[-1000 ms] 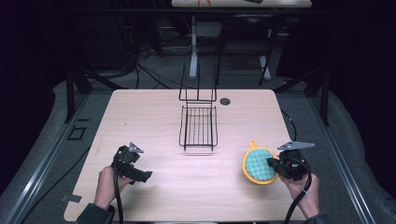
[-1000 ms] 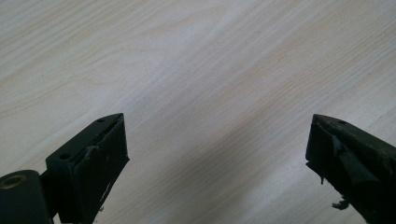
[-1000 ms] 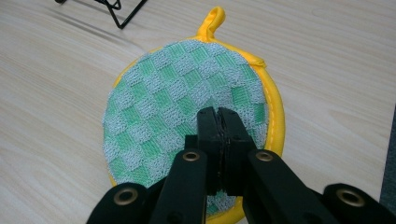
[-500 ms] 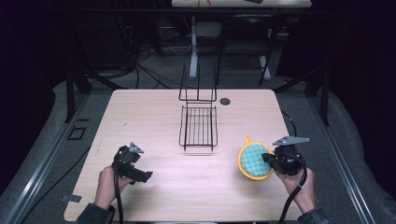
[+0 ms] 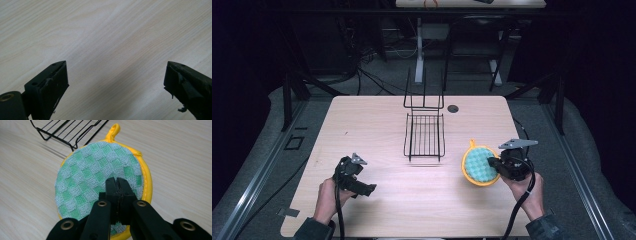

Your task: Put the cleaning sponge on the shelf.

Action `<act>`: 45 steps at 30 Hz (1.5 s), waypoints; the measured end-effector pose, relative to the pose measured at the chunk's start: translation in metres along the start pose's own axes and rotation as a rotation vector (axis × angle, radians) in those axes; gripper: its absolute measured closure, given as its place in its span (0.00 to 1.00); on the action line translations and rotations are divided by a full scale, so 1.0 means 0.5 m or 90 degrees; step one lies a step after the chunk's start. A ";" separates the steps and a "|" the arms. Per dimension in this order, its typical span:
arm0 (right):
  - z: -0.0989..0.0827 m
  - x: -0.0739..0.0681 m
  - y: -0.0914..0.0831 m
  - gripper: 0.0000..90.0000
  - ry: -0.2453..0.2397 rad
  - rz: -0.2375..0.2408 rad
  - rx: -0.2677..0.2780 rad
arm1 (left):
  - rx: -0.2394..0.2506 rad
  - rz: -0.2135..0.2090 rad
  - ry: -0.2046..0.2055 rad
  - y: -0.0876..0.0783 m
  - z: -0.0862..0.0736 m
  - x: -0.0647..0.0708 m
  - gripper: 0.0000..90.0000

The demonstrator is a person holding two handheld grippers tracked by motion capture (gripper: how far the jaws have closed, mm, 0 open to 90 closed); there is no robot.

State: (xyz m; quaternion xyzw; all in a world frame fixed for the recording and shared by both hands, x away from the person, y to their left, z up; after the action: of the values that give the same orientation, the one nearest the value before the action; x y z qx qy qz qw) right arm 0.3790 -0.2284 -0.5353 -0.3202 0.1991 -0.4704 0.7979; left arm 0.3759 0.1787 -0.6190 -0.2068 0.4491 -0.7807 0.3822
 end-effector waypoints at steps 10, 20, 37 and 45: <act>0.027 -0.011 0.015 0.99 -0.010 0.007 0.004 | 0.001 -0.001 0.001 0.000 0.001 0.000 0.06; 0.064 -0.022 0.028 0.99 -0.018 0.015 0.020 | 0.000 -0.003 0.002 -0.001 0.000 0.002 0.06; 0.122 -0.056 0.077 0.99 -0.031 0.036 0.035 | 0.003 -0.007 -0.001 -0.003 0.000 0.001 0.06; 0.144 -0.071 0.107 0.99 -0.026 0.044 0.042 | 0.006 -0.007 -0.006 -0.003 0.001 0.000 0.06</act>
State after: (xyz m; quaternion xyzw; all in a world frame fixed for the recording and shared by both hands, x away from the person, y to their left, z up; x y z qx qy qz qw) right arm 0.4398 -0.1550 -0.5204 -0.2962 0.1777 -0.4424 0.8276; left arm 0.3755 0.1790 -0.6175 -0.2110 0.4428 -0.7837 0.3810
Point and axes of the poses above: each handheld gripper's, and its own axes: y roughly forward along the jaws, z roughly out of its top, x roughly to its right, the point moved 10 cm from there along y, roughly forward along the jaws, and after that the axes turned 1 degree about x, right-handed, at the moved point
